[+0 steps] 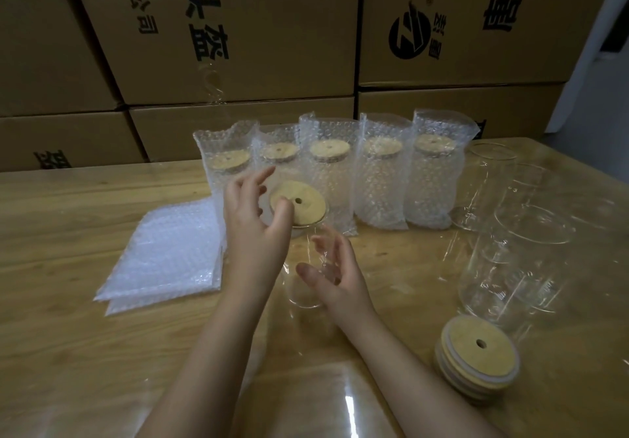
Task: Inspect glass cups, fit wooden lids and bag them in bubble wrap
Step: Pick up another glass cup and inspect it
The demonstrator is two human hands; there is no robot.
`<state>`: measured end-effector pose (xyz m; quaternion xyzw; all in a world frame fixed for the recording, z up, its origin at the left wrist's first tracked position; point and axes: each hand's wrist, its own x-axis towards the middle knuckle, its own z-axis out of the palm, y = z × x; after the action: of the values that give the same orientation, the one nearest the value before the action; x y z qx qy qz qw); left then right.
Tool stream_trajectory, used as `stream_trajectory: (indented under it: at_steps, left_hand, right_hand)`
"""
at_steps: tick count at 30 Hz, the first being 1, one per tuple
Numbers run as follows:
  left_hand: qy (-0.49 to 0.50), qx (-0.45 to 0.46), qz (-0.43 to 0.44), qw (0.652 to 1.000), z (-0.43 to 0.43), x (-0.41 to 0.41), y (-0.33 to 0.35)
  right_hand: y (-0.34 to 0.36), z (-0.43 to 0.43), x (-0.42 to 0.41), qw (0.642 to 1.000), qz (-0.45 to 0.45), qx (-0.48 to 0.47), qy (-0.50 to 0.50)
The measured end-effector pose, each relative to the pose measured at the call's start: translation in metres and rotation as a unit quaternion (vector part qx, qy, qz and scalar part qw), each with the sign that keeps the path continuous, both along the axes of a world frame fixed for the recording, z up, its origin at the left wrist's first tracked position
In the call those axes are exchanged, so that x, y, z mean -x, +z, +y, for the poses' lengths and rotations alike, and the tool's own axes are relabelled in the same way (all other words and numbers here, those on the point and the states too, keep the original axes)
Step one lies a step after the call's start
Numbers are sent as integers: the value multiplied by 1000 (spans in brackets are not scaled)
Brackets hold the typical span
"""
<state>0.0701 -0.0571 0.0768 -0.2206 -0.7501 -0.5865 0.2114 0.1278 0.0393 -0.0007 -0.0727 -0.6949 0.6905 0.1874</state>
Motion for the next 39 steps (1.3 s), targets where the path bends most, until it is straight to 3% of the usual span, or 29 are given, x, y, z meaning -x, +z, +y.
stream_trajectory:
  at_steps: [4, 7, 15, 19, 22, 33, 39]
  left_hand:
    - [-51, 95, 102, 989, 3, 1, -1]
    - [-60, 75, 108, 990, 4, 3, -6]
    - [-93, -22, 30, 995, 9, -2, -14]
    - [-71, 42, -4, 997, 17, -5, -19]
    - [-43, 41, -4, 998, 25, -5, -18]
    - [-101, -100, -77, 987, 16, -3, -30]
    - [-145, -172, -146, 963, 16, -2, -69]
  right_hand:
    - [0, 0, 0, 1000, 8, 11, 1]
    - [-1, 0, 0, 1000, 7, 19, 0]
    - [-1, 0, 2, 1000, 13, 26, 4]
    - [2, 0, 3, 1000, 22, 22, 4]
    - [3, 1, 3, 999, 33, 28, 3]
    - [-7, 1, 11, 999, 28, 22, 12]
    - [-10, 5, 8, 998, 48, 8, 38]
